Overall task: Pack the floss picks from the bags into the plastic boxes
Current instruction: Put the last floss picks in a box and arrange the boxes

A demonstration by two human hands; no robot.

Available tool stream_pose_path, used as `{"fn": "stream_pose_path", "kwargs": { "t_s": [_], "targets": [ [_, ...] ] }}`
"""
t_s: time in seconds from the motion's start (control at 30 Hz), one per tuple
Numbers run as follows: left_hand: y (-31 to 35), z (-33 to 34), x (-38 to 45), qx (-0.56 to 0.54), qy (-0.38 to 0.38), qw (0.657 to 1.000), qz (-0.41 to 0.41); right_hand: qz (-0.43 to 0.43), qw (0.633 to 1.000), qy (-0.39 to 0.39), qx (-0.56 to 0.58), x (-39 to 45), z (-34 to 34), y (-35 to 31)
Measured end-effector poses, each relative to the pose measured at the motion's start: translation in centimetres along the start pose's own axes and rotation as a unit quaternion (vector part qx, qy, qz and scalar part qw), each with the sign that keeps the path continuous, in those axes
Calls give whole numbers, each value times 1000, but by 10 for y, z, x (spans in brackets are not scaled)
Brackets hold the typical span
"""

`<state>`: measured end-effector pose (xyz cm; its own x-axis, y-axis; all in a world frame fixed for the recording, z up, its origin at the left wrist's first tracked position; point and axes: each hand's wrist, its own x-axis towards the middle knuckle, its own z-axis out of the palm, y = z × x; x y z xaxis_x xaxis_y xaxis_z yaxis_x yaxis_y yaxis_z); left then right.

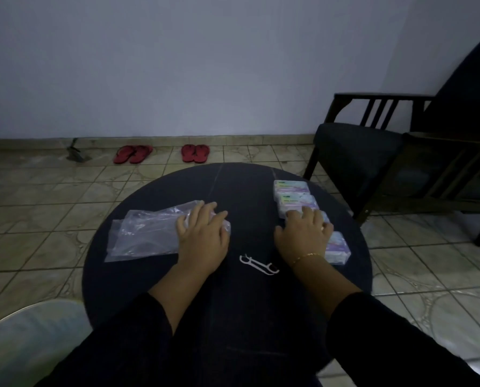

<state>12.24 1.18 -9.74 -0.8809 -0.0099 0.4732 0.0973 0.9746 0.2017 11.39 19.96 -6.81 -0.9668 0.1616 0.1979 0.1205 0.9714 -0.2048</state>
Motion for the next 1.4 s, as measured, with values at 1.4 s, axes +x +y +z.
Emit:
{"fn": "stream_pose_path", "kwargs": {
  "t_s": [1.4],
  "targets": [
    [24,-11,-41,-50,-109,993,23,-407,900,-30,-156,-43,-7,7]
  ]
}}
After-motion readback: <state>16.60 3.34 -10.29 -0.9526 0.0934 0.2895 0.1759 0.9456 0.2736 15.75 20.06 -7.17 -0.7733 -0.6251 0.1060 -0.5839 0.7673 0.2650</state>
